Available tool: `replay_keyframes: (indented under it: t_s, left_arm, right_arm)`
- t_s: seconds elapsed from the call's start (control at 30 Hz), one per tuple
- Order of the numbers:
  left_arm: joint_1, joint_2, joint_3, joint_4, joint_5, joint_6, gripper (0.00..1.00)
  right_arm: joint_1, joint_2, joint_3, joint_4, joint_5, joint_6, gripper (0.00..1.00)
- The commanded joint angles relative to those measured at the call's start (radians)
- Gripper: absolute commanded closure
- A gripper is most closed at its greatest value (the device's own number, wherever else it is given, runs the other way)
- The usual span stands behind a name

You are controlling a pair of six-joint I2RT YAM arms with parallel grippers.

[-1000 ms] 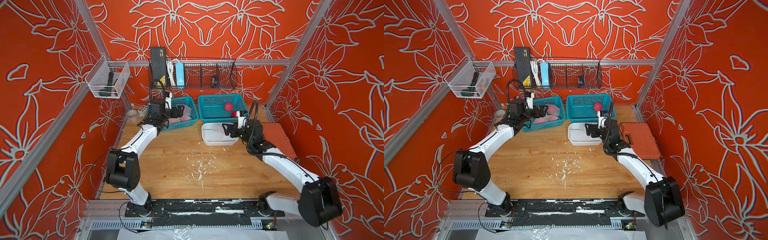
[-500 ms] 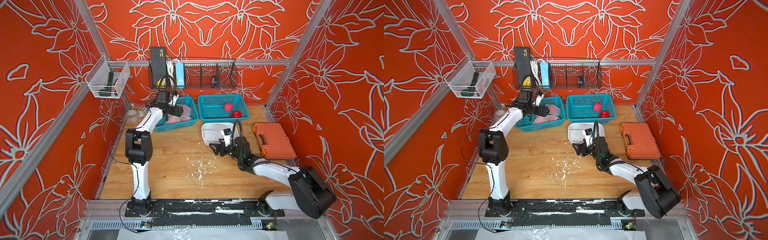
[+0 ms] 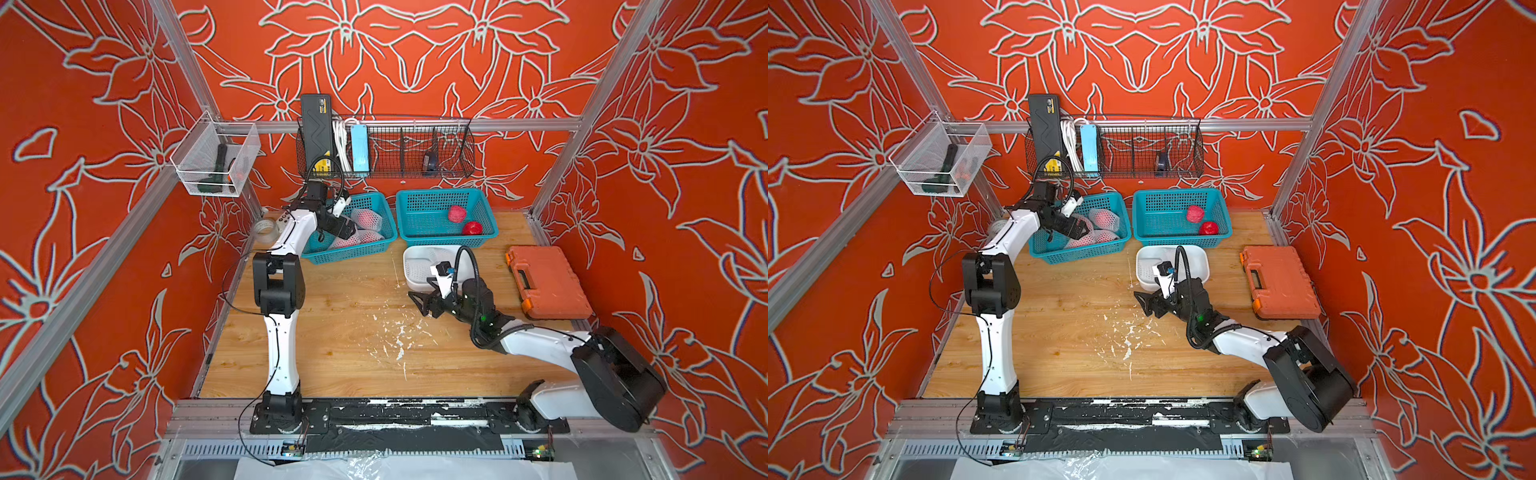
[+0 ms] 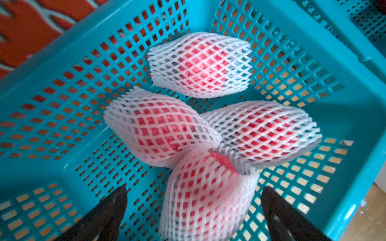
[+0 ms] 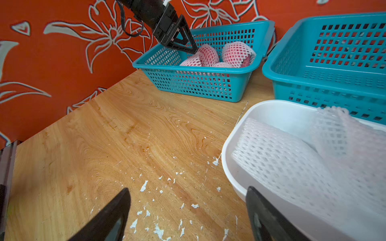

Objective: Remove foam nets from apples
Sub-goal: Pick up the apple from the basket.

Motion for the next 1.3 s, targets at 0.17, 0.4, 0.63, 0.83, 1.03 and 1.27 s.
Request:
replay_keyframes:
  t_s: [0.17,0.4,0.63,0.83,1.03,1.27]
  left_arm:
    - [-0.006,0.08,0.028,-0.039,0.02,0.053,0.02]
    - [-0.006,0.113,0.034,-0.03,0.001,0.067,0.02]
    - [-0.005,0.136,0.042,-0.05,0.026,0.076,0.02]
    - [-0.006,0.147,0.04,-0.055,0.027,0.085,0.03]
    - [-0.006,0.152,0.022,-0.054,0.017,0.075,0.1]
    - [-0.008,0.093,-0.07,-0.021,0.049,0.092,0.02]
  right_arm:
    - [0.007,0.014,0.009,0.036,0.009,-0.008,0.13]
    - [0.006,0.024,0.012,0.039,0.004,-0.005,0.13]
    - [0.006,0.029,0.019,0.027,0.011,-0.001,0.13]
    - [0.006,0.042,0.027,0.02,0.002,0.006,0.13]
    - [0.006,0.048,0.031,0.022,0.002,0.013,0.13]
    - [0.006,0.053,0.035,0.018,0.005,0.016,0.13]
